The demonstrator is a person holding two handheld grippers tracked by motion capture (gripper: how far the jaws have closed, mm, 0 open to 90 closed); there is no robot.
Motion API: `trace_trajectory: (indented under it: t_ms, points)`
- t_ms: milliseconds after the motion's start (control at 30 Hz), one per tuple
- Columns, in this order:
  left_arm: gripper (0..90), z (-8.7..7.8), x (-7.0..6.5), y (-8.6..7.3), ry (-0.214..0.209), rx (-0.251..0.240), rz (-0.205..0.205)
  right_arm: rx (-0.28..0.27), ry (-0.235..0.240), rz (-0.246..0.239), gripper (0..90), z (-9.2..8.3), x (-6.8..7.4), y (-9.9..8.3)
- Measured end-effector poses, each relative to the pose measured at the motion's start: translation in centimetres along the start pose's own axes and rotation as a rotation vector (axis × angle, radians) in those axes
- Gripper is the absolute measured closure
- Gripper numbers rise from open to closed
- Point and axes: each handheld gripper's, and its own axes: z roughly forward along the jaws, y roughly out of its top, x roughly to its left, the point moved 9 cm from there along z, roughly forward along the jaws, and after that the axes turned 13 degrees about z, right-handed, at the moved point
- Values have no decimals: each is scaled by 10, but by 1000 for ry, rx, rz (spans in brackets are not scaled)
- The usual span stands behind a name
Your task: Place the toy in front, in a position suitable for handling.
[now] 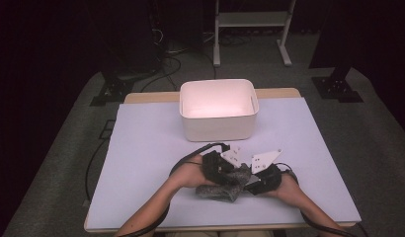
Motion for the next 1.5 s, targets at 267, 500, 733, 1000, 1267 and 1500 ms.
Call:
trace_trajectory:
  t_ms: [267,500,733,1000,1267,1500]
  points:
    - [784,-21,-1,-30,33,20,-49,5,1,0,573,0,0,0]
    - [783,-31,-4,-42,49,25,-71,8,20,30,520,-1,-1,0]
    - [780,-24,-3,-31,38,43,-46,18,3,54,568,-8,-3,-10]
    - [781,-5,2,0,-6,47,13,8,-1,57,573,-7,-2,-11]
    - [780,11,11,15,-29,8,3,-16,-4,72,573,-7,-3,-12]
    - [776,3,10,6,-20,7,-17,-18,4,71,574,-7,-4,-11]
